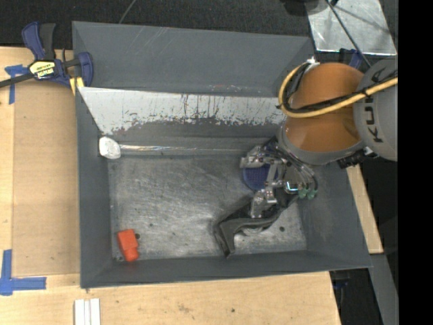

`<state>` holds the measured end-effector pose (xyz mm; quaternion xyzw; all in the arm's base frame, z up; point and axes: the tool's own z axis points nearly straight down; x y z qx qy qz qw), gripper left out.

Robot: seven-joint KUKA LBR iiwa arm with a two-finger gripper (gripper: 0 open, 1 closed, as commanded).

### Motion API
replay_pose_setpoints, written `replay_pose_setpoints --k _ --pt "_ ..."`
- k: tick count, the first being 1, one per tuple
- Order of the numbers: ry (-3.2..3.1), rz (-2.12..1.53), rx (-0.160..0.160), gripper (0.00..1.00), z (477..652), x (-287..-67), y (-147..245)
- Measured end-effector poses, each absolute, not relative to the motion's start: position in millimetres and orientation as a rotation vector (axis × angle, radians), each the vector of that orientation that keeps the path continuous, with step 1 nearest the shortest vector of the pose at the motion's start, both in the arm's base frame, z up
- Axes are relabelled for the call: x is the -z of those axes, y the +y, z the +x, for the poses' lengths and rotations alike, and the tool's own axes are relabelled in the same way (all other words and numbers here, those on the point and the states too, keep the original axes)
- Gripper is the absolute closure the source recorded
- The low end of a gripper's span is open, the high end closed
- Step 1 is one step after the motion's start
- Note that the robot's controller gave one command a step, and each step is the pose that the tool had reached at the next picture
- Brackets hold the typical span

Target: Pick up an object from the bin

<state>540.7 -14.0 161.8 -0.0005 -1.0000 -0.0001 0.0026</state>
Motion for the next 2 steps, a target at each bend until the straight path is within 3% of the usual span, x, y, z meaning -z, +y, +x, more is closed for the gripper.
replay_pose_setpoints --k 1,2 --pt "-3.163 -0.014 0.003 0.00 547.9 -114.5 -55.6" --pt "-3.154 -0.062 -0.002 0.00 497.2 -120.6 -50.9"
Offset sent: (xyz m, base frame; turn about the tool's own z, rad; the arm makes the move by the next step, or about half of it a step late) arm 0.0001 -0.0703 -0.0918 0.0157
